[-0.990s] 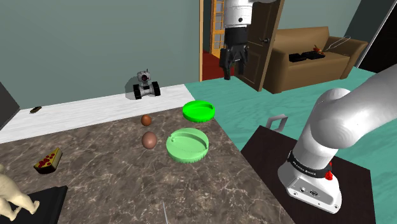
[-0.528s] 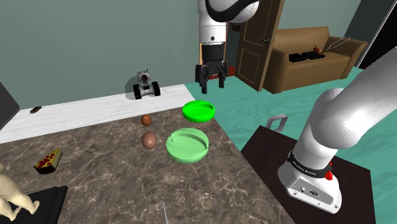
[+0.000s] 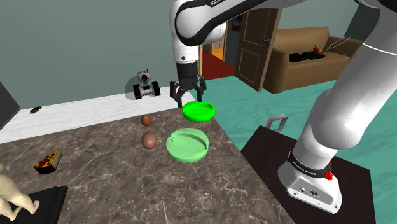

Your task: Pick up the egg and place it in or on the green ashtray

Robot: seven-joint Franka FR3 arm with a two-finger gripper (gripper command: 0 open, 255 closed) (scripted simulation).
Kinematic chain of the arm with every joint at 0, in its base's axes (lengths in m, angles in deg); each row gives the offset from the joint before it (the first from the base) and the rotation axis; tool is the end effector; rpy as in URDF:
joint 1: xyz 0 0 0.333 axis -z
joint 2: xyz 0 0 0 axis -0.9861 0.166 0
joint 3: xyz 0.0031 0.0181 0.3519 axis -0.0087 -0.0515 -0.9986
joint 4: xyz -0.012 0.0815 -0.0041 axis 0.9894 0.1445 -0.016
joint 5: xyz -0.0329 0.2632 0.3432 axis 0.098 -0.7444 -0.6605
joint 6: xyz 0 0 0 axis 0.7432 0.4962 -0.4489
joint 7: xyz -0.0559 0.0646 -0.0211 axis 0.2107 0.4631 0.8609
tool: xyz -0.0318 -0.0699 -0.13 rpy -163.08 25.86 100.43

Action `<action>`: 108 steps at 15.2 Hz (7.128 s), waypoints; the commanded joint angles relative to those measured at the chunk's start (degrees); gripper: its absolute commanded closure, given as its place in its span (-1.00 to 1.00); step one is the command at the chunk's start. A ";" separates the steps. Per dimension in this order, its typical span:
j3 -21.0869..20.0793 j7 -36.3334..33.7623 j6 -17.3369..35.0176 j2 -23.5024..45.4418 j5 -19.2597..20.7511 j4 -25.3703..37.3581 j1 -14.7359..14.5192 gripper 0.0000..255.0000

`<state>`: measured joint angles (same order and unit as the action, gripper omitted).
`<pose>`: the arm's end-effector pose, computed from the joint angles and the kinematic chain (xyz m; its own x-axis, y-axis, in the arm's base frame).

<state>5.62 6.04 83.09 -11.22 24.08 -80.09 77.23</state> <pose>0.4898 0.1598 0.4069 0.9531 -0.2354 -0.1904 -0.2527 -0.9649 -0.0715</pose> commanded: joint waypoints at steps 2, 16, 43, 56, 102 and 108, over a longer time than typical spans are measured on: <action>-1.22 -3.55 2.82 6.35 0.57 3.64 -0.57 -1.00; -1.55 -18.57 6.98 38.41 6.13 31.58 -6.44 -1.00; -1.18 -19.73 11.36 43.75 6.69 32.59 -7.83 1.00; -1.70 -20.58 3.94 38.70 6.12 35.08 -7.38 1.00; 8.84 11.50 5.26 29.96 5.43 20.50 14.83 1.00; 8.84 11.70 7.38 31.38 5.41 19.78 14.79 1.00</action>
<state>14.47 17.74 90.35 20.10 29.49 -60.29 92.04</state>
